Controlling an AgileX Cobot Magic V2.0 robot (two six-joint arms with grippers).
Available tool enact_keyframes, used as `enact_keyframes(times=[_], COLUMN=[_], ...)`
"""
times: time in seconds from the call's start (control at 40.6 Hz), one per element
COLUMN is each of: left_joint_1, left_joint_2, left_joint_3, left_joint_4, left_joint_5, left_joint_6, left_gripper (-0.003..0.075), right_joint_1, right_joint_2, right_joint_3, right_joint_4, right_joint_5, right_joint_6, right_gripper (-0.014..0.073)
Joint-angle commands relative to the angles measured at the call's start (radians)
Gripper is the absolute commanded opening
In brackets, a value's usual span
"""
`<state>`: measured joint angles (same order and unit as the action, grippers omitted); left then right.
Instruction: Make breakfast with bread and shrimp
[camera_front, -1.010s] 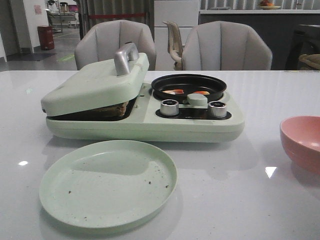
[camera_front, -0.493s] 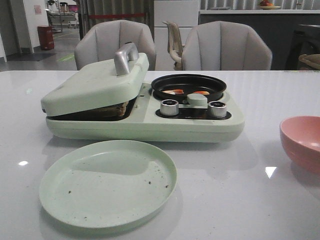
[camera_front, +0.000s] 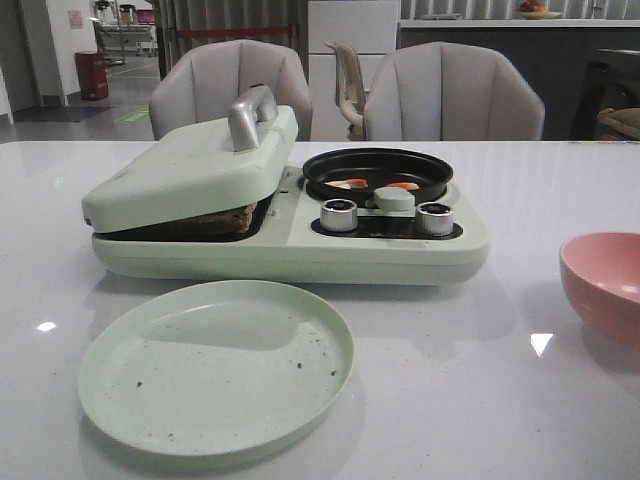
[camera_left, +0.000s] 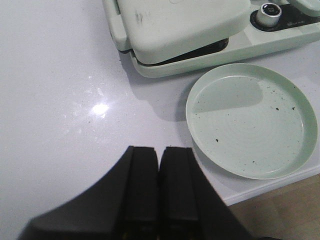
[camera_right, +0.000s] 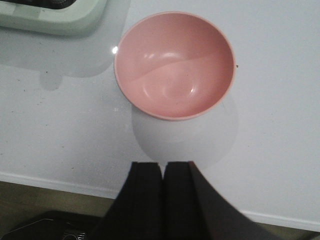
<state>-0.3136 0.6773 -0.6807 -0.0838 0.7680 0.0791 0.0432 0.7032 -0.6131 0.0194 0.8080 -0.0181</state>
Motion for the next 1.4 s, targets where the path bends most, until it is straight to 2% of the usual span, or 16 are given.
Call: enact_keyframes(times=[0.0,0.271,0.394,0.739,0.961,1.035,1.208,1.38], left_joint_1=[-0.003,-0.003,0.011,0.235,0.293,0.293,0.293,0.291], left_joint_2=[-0.001,-0.003,-0.101,-0.542,-0.705,-0.701,-0.703,-0.703], left_joint_3=[-0.028,-0.026,0.021,0.464,0.684,0.685,0.689,0.689], left_joint_4=[-0.004,-0.002,0.117,0.115,0.084,0.084,0.084,0.084], left_joint_5=[-0.072,-0.077,-0.152,-0.484,-0.708,-0.715,-0.831,-0.835], left_joint_6=[-0.015,-0.015,0.000,-0.002,-0.002,-0.002,-0.002,-0.002], left_gripper=[0.0101,0.0101,0.0101,0.0101,0.0101,0.0101,0.0101,0.0101], right_joint_1=[-0.004,-0.004,-0.004,-0.004,-0.004,-0.004,-0.004,-0.004], right_joint_2=[-0.004,-0.004,-0.004,-0.004,-0.004,-0.004,-0.001,-0.001], right_joint_3=[-0.029,-0.029,-0.029,-0.029,-0.029,-0.029,-0.029,-0.029], right_joint_4=[-0.004,-0.004,-0.004,-0.004,-0.004,-0.004,-0.004,-0.004], right_joint_5=[-0.066,-0.066,-0.066,-0.065,-0.065,-0.060,-0.060,-0.060], right_joint_6=[0.001,0.001,0.001,0.001,0.001,0.001,0.001,0.001], right_gripper=[0.0036,0.0036,0.0036,0.0036,0.0036,0.0036,0.0036,0.0036])
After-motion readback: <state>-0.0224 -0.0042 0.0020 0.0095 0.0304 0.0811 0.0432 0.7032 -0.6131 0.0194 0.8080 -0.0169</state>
